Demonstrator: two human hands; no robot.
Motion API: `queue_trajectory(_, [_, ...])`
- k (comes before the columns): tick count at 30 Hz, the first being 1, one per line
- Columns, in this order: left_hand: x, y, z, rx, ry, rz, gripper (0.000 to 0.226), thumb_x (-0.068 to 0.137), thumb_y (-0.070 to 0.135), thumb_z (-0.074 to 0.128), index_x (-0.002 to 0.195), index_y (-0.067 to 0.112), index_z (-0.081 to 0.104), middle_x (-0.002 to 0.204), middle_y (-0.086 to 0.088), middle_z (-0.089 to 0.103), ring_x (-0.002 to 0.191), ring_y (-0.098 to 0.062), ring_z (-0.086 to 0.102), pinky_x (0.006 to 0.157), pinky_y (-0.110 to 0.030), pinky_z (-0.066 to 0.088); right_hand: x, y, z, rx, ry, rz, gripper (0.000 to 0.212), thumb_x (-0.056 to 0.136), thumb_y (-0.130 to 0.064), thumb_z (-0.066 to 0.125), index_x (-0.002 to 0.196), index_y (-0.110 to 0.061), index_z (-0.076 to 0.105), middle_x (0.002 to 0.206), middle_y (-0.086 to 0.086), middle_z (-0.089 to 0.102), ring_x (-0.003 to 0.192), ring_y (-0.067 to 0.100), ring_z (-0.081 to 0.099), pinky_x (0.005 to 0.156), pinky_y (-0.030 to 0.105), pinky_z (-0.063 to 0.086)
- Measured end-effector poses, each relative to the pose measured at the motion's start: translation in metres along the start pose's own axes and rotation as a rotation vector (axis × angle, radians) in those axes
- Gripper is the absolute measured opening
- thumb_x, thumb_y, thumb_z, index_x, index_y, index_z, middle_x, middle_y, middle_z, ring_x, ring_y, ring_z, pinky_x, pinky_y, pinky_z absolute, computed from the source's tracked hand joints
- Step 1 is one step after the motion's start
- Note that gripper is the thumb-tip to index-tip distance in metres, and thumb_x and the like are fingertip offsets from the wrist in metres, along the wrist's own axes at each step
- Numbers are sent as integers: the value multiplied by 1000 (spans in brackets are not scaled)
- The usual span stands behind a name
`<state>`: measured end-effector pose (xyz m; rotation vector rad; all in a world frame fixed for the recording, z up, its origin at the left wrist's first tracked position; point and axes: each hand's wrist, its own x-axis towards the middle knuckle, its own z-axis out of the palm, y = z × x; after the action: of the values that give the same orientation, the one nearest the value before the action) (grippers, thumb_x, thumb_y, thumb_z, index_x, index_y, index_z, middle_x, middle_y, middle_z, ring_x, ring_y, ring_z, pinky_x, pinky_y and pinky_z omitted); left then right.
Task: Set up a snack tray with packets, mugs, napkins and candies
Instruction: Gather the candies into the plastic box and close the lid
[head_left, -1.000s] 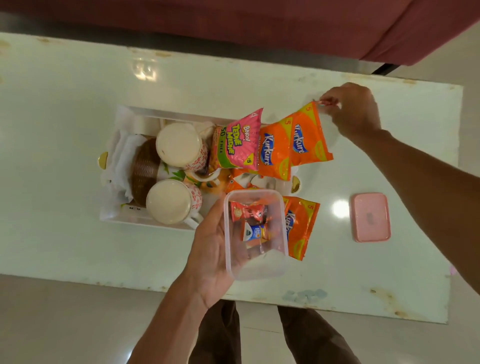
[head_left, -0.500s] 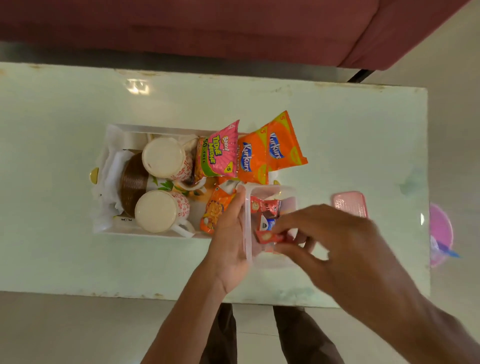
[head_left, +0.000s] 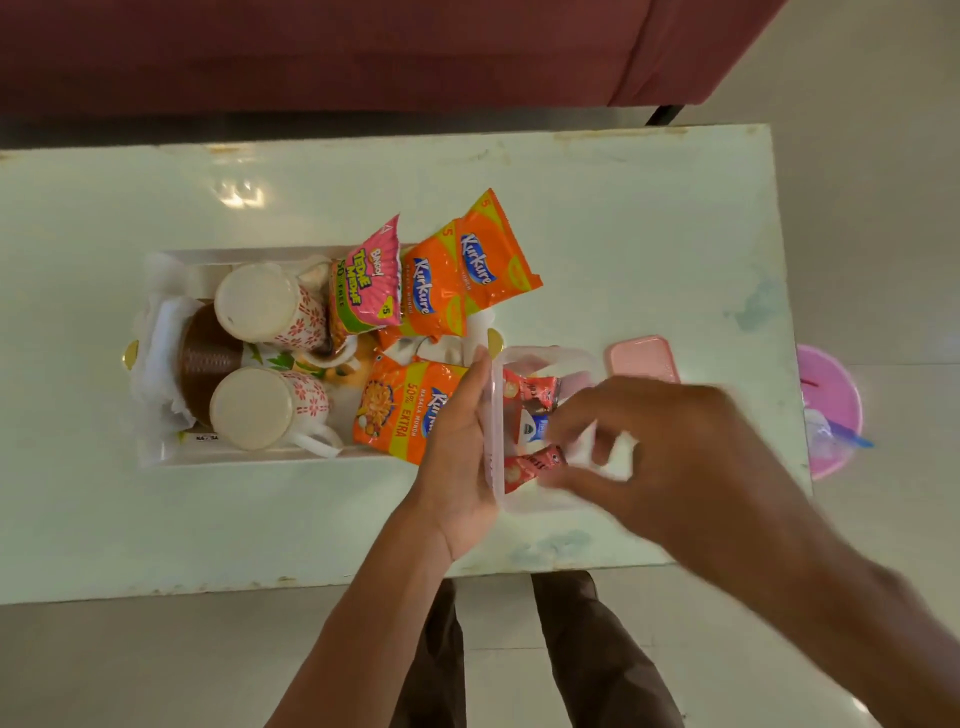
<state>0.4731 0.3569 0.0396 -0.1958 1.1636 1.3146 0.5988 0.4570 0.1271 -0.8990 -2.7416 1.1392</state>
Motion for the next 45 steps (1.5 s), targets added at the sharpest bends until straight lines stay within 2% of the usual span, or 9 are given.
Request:
queue_trajectory(5, [1,-6,17,-217,-45,-56,64,106,49,32,148,3,47,147,-28,51,123,-39,55,96,-49,50,-3,70,-44,26,368,337,14,76,-36,80,83,-29,70,78,-22,70,72,-2,65,59,1,43])
queue_trajectory(8, [3,-17,25,-292,-22,-44,63,104,49,36,150,6,46,153,-25,47,132,-40,49,94,-46,55,2,127,-23,-31,323,528,19,80,-26,79,96,-20,71,91,-8,74,75,6,67,64,1,41])
queue_trajectory(13, [7,-37,34,-292,96,-3,60,105,49,36,147,8,51,149,-21,53,139,-41,48,112,-54,42,15,161,47,-134,173,625,70,75,-46,79,135,-19,53,132,9,59,117,32,55,89,39,49])
queue_trajectory(18, [14,-47,42,-308,132,41,60,105,48,35,148,7,49,150,-23,51,139,-43,47,118,-57,34,24,168,91,-301,177,683,85,71,-58,76,139,-19,43,139,10,50,118,36,49,82,44,48])
queue_trajectory(23, [20,-50,47,-347,114,5,62,105,52,34,149,11,48,149,-21,53,135,-39,54,104,-51,47,16,180,103,-310,257,715,76,76,-53,74,138,-23,43,138,8,49,118,35,47,86,45,47])
queue_trajectory(31, [22,-55,47,-412,99,13,59,105,48,35,149,11,48,152,-21,50,140,-42,47,118,-59,33,-6,137,29,145,522,663,69,66,-60,75,127,-35,55,125,-3,59,110,22,60,83,35,53])
queue_trajectory(33, [21,-53,49,-418,117,31,58,106,44,35,148,7,49,148,-20,54,138,-41,49,115,-59,37,-18,104,4,112,498,558,73,63,-68,71,128,-39,53,123,-10,58,106,14,59,79,29,52])
queue_trajectory(38, [19,-53,55,-310,156,99,37,103,38,43,109,16,72,99,-4,75,91,-21,71,71,-32,57,-33,40,2,123,341,406,71,63,-66,73,126,-42,51,122,-10,55,104,12,57,70,17,44])
queue_trajectory(45, [14,-54,58,-343,190,105,38,104,40,40,121,14,61,102,-6,69,99,-24,65,78,-35,55,-26,29,33,-11,297,434,73,66,-64,64,131,-34,50,128,-6,54,110,18,51,70,27,45])
